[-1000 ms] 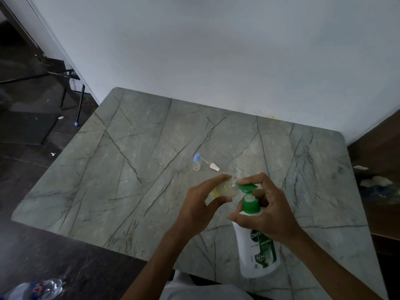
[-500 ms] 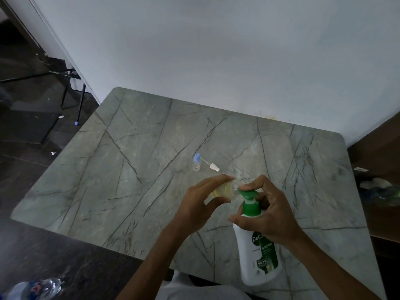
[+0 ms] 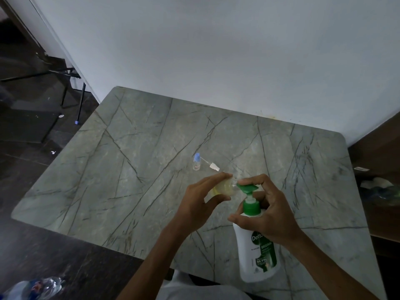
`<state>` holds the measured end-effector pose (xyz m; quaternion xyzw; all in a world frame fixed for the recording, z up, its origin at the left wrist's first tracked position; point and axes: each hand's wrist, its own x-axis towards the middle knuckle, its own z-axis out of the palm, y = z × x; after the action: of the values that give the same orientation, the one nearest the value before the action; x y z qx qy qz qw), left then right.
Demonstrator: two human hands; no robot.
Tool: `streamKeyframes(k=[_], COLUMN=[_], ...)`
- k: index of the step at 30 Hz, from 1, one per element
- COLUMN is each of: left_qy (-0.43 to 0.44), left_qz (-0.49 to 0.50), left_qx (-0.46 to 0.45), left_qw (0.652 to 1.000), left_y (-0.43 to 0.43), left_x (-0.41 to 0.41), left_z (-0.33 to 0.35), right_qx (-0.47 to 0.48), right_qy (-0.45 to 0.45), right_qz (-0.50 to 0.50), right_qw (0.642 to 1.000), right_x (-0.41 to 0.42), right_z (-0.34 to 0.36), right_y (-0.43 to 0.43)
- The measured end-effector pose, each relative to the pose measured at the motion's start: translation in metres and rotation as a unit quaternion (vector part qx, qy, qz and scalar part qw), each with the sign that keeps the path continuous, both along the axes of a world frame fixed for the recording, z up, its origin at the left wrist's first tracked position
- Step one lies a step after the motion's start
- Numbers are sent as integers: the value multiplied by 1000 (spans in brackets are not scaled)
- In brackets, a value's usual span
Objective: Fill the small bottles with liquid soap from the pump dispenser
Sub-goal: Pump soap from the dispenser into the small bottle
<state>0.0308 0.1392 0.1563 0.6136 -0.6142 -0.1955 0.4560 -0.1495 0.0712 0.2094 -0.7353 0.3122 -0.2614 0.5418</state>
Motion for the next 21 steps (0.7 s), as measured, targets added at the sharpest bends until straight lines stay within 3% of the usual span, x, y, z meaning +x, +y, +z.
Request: streamKeyframes(k=[21], left_qy=[43], left_qz=[1], left_qx=[-1], left_qw=[999], left_y=[0], left_x=[2], left_z=[-1], right_qx=[33], right_qy=[5], right_qz=[1], right_qw=[999], right_x=[2], right_z=[0], right_y=[2])
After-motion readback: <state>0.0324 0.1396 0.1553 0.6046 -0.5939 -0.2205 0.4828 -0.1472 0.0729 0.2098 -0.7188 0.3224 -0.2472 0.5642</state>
